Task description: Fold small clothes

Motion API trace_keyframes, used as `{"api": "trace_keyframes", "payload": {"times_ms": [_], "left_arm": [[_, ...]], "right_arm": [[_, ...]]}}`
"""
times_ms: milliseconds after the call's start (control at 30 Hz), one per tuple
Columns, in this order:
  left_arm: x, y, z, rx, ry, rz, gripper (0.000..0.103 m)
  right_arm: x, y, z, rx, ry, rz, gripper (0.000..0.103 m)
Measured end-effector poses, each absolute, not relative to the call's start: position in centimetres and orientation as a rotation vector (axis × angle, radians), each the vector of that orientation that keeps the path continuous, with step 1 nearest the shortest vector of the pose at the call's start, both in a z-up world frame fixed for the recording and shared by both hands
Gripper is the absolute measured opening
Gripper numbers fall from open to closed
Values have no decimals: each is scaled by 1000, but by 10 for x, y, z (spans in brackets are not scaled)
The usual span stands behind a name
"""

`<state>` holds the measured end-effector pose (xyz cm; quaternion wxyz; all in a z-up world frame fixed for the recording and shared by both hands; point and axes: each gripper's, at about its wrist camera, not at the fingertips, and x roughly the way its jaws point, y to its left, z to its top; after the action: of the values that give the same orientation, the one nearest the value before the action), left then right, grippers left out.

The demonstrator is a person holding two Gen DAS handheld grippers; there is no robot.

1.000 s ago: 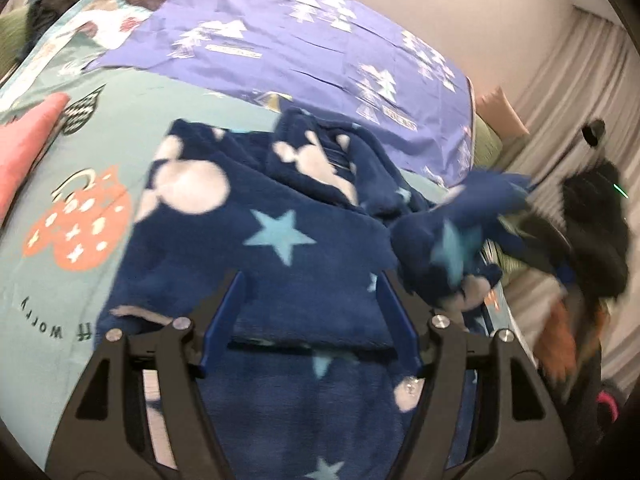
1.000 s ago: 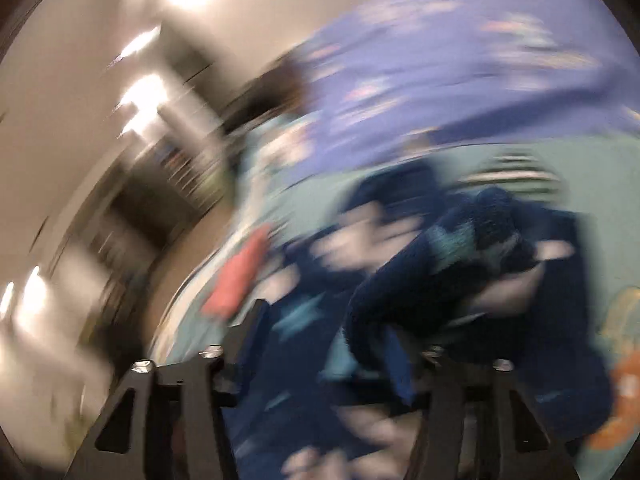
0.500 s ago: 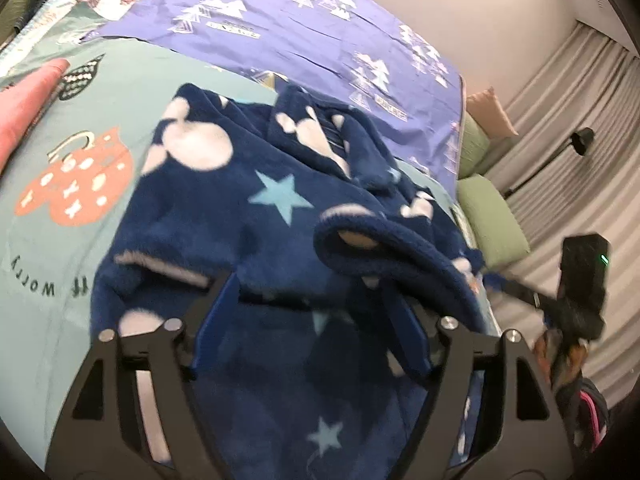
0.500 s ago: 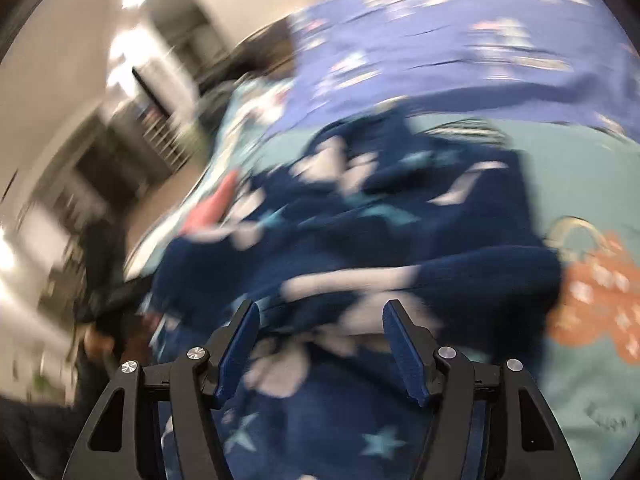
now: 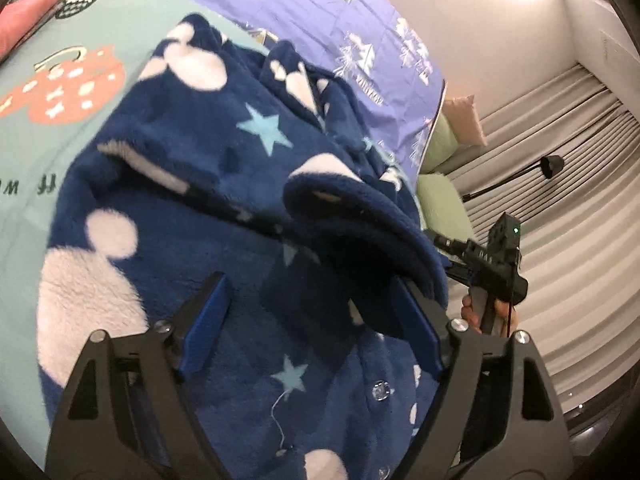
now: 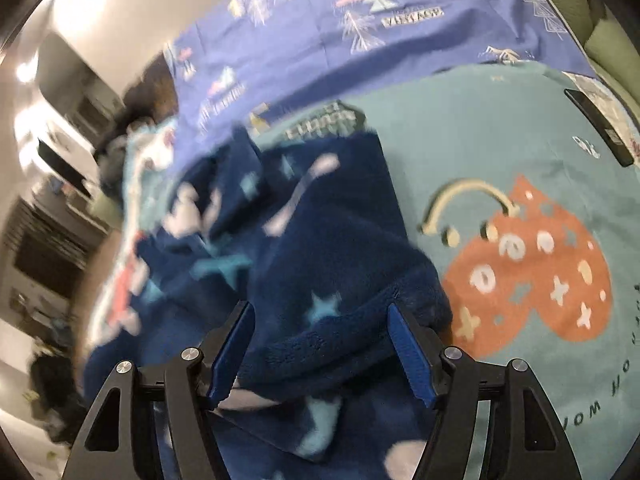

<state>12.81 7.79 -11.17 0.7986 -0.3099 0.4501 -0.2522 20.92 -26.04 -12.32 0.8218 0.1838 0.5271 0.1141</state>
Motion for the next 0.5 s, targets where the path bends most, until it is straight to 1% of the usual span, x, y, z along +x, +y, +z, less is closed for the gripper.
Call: {"api": "trace_keyframes", "payload": {"times_ms": [133, 233, 367, 500], "left_arm": [[128, 66, -110, -674, 978, -577, 82], [124, 64, -108, -693, 986, -604, 82], [116, 71, -107, -720, 964, -615, 83], [121, 72, -107, -737, 968, -600, 83]], "right_arm": [[187, -251, -136, 272, 1181, 227, 70], [172, -263, -133, 329, 1166, 239, 70], [161, -278, -135, 375, 1198, 185, 71], [149, -286, -121, 479, 1119, 253, 71]]}}
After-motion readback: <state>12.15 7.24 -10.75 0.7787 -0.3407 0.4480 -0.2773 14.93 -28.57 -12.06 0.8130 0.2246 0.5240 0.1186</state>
